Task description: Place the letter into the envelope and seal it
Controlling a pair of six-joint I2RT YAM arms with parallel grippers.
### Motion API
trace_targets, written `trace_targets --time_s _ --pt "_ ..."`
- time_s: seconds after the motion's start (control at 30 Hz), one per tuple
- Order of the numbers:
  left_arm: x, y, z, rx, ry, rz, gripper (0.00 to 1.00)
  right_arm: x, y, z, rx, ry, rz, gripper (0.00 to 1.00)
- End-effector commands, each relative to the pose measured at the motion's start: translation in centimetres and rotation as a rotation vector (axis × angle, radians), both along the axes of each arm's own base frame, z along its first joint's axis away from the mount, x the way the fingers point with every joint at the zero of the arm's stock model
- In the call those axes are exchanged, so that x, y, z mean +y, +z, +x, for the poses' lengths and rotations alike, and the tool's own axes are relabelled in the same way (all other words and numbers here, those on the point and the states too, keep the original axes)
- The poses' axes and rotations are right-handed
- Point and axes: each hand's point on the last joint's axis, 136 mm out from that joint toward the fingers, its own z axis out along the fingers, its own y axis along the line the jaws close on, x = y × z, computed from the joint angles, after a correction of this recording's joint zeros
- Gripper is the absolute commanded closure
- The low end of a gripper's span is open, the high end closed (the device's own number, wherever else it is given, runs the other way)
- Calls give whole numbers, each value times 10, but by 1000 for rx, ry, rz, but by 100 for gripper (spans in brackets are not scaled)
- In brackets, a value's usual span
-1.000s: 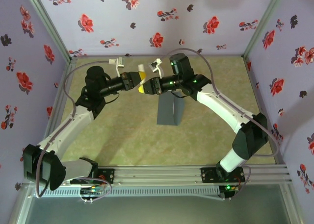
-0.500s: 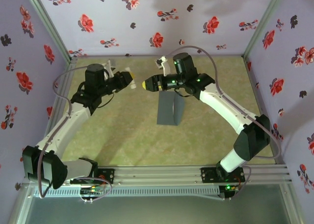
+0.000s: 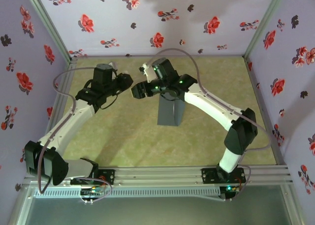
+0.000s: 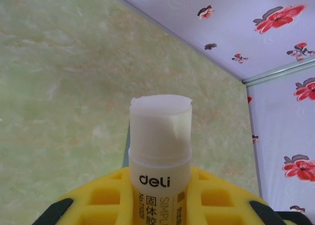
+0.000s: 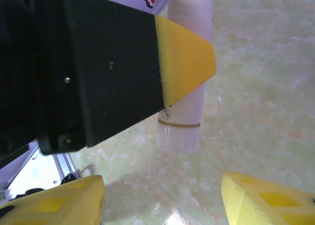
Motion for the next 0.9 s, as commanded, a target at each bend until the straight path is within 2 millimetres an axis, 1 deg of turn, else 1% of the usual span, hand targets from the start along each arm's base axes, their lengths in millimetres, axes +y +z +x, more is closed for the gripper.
trace_targets --time_s 0.0,0.17,0.3,0.37,0.43,0.5,0.6,0.7,0.87 --pt "-9 8 0 -24 -22 -52 100 5 -1 7 -32 -3 -28 36" --pt "-16 11 -4 -29 -57 -91 100 10 -5 12 -33 0 -32 37" --pt "-24 11 -9 -26 -103 -121 100 12 -4 13 -45 1 -27 41" --pt "-25 9 -12 -20 -116 -120 100 12 -3 14 -51 1 -27 46" --pt "-26 5 -16 -8 -132 -114 100 12 -2 14 -58 4 -25 55" --pt "-27 2 -19 -1 -143 -116 100 12 -3 14 -58 6 -30 61" --pt "-28 4 -23 -6 -159 -122 100 12 -2 14 -60 9 -29 70" --pt "-30 7 -27 -14 -185 -129 100 11 2 13 -65 13 -18 75" --pt "-37 13 -39 -40 -252 -170 100 9 18 9 -66 41 42 77"
